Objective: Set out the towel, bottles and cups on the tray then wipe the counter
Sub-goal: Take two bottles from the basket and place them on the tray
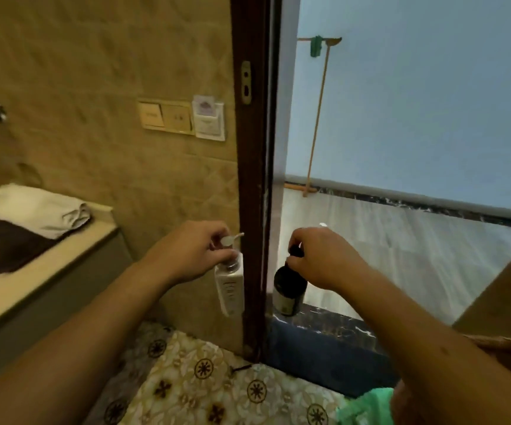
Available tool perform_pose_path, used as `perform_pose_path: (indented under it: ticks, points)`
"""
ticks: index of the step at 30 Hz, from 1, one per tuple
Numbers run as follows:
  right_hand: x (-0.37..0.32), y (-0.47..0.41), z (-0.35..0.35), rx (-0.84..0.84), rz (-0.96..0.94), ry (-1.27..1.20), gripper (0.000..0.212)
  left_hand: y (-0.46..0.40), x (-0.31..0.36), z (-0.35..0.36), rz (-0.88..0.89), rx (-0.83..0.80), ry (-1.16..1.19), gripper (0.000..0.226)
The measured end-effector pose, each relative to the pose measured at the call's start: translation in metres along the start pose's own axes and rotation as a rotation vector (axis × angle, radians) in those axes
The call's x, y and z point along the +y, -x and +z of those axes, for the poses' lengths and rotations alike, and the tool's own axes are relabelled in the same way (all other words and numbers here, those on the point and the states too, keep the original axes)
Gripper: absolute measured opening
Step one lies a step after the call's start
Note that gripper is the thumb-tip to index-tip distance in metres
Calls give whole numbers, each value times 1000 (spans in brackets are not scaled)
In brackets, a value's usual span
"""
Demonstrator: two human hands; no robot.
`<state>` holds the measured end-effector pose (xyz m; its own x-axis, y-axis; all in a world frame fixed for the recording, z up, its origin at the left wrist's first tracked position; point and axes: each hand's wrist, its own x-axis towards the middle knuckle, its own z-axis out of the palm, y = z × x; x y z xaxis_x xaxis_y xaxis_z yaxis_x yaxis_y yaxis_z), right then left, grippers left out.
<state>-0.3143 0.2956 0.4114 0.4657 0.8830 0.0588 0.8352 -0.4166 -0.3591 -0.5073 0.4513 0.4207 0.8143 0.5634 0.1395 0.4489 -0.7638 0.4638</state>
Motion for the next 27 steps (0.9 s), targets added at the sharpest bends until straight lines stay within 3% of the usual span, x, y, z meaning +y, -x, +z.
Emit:
perform_pose_path:
  ticks: [11, 19, 27]
  points:
    - [-240, -89, 122, -222, -315, 41, 11, 125, -214, -113, -389, 140, -128, 26]
    - [-343, -150, 178, -354, -527, -101, 10, 167, -311, -137, -650, 275, -82, 18]
    - [-418, -265, 237, -413, -672, -165, 11, 130, -405, -173, -855, 332, -95, 15]
